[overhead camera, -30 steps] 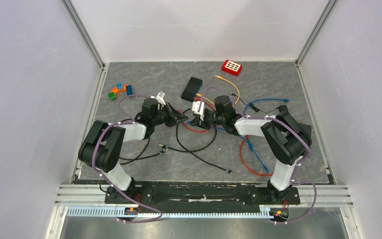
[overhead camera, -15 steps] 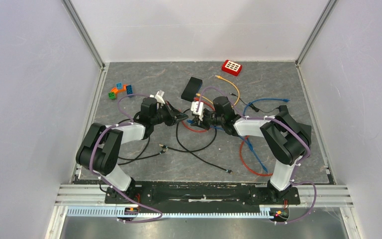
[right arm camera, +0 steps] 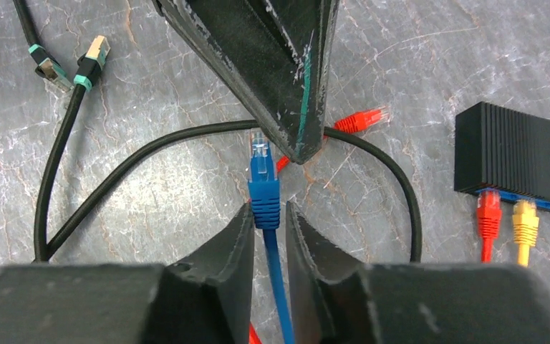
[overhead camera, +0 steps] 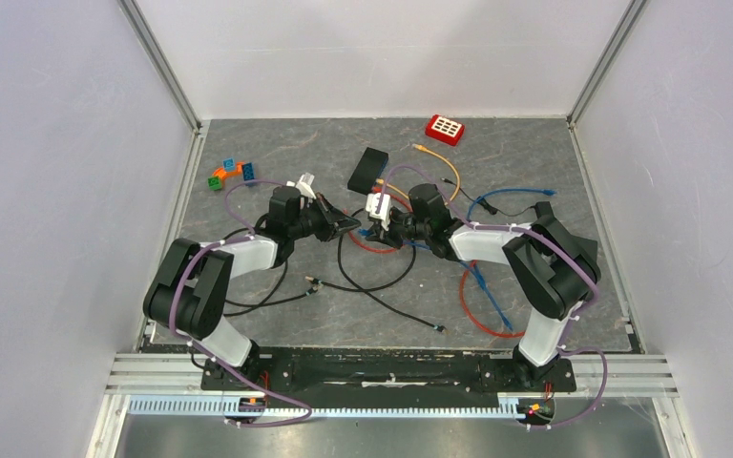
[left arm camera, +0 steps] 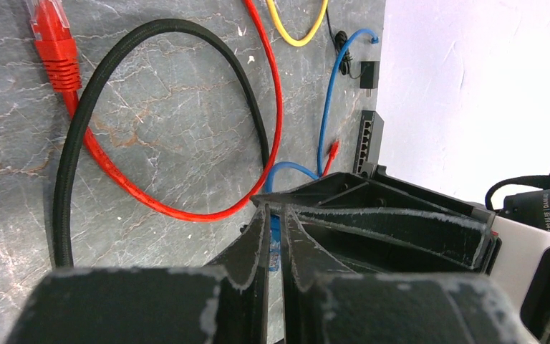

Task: Insert the plug into the switch port
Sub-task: Pick up the connector from the center of the board.

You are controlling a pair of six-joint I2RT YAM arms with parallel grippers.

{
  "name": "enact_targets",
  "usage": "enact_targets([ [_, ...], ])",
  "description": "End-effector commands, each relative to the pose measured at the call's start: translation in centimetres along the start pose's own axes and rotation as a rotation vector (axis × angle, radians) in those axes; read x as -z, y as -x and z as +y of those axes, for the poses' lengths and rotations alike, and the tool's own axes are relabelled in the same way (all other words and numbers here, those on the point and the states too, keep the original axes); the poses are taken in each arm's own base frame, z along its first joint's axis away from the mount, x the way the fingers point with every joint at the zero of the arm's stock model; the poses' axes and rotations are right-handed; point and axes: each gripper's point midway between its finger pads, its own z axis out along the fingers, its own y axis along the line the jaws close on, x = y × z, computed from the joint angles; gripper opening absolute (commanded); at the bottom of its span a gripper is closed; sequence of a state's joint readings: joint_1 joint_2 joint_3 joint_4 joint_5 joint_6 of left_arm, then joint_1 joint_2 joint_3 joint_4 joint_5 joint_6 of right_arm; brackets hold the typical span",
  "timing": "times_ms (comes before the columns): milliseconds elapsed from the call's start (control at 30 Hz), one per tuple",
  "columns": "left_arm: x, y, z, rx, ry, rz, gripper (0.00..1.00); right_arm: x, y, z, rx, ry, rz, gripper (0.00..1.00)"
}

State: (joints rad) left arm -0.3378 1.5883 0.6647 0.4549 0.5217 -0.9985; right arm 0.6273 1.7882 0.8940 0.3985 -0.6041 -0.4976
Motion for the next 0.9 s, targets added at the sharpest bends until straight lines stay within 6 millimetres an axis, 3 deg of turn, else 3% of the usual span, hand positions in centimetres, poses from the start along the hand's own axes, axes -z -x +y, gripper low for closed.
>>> enact_targets([
  [0,0.5,0.7,-1.5,-0.007,-0.031,-0.038,0.03,0.4,2.6,-1.0,0.037,-0.045,-0.06,0.12],
  [33,0.5,0.7,-1.4,-0.007,-0.029,-0.039,0.03,0.4,2.7,-0.8,0.051,-0.038,-0.062,0.0],
  [233,0.9,0.8,-1.4,-0.011,-0.017,-0.049,0.07,0.8,3.1,-0.8,0.071,-0.062,-0.071,0.0],
  [300,1.0,1.0,-1.6,-0.03,-0.017,-0.051,0.17,1.0,3.6,-1.3,0.061,-0.091,-0.069,0.0],
  [367,1.4,1.5,-2.1,-0.075,-0.009,-0.056,0.34,1.6,4.6,-2.3,0.063,-0.128,-0.064,0.0],
  [467,2.5,2.9,-3.6,-0.183,0.014,-0.091,0.47,3.3,7.8,-4.2,0.094,-0.201,-0.087,0.0],
  [600,3.8,5.2,-5.5,-0.281,0.066,-0.16,0.68,6.0,10.3,-8.3,0.108,-0.312,-0.015,0.0],
  [733,4.3,7.1,-6.2,-0.324,0.113,-0.196,0.7,9.2,12.6,-12.6,0.06,-0.418,0.039,0.0],
  [867,4.3,9.1,-6.6,-0.307,0.131,-0.237,0.68,12.1,15.1,-15.5,0.048,-0.497,0.036,0.0],
])
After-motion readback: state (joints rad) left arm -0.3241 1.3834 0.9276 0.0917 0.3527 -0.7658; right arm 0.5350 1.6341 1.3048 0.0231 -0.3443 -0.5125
